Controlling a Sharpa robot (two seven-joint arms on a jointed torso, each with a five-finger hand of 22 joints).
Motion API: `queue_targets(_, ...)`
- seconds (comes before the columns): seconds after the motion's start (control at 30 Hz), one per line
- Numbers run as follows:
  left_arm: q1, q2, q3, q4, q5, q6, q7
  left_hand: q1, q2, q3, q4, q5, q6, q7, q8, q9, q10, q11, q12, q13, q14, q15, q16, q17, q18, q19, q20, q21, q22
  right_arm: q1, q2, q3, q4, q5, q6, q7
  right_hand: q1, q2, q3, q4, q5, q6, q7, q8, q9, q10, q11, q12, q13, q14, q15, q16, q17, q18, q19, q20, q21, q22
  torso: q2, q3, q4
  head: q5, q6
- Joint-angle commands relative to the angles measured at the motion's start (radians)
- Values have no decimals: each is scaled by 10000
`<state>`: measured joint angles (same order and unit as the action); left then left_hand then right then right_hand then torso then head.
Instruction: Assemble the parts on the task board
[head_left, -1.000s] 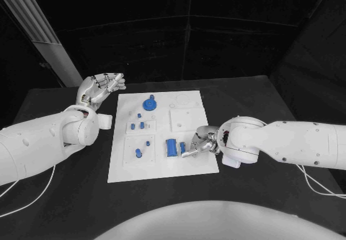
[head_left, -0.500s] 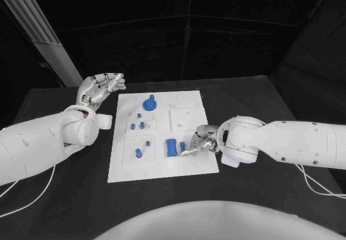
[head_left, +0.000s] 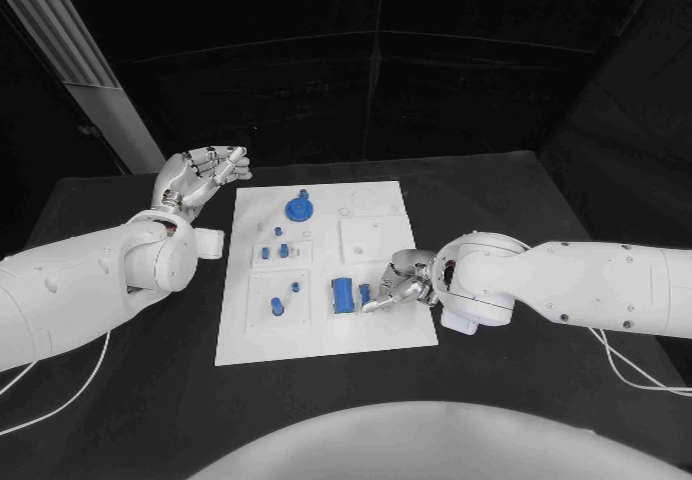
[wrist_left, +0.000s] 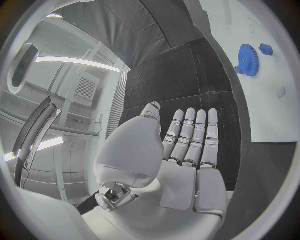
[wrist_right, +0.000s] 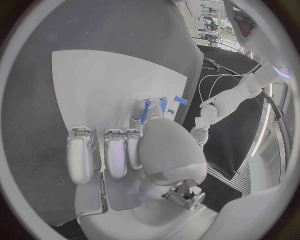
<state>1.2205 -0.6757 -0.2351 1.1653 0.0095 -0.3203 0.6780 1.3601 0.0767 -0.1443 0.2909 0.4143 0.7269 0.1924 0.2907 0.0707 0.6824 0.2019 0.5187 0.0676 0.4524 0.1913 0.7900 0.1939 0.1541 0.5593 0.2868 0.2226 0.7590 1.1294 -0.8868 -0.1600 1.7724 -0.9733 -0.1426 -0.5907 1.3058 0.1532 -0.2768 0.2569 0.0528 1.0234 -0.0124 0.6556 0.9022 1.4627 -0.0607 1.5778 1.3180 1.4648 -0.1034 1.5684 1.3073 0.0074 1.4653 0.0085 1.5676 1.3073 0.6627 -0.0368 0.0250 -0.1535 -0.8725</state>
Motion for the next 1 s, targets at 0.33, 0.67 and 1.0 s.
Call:
queue_targets(0.33,13,9,5,14,-7,123,1092,-4,131,-58,6,50,-35,444,56,-11,-96,-7,32,-12,-80,1,55,-25,11,-8,4,-53,-13,11,23,0,-56,-16,-90,-53,580,589,92,35,1,68,21,-74,19,1081,-58,-70,2528,1060,-48,24,2635,-74,1055,-37,32,2635,7,-2,-3,8,-2)
queue_targets(0.67,12,15,5,12,-7,119,1102,-4,131,-58,6,50,-35,444,56,-11,-96,-7,32,-12,-80,1,55,-25,11,-8,4,-53,-13,11,18,0,-59,-16,-35,-106,589,649,112,65,15,75,24,-90,24,1081,-53,-70,2528,1060,-44,24,2635,-74,1055,-33,32,2635,2,-1,-7,14,-2)
queue_targets(1.0,12,9,5,9,-7,123,1090,-4,131,-58,6,50,-35,444,56,-11,-96,-7,32,-12,-80,1,55,-25,11,-8,4,-53,-13,11,39,0,-99,-16,146,-197,747,796,215,52,91,87,22,-158,32,1081,-52,-70,2528,1060,-37,24,2635,-74,1055,-24,32,2635,0,2,-6,15,-2)
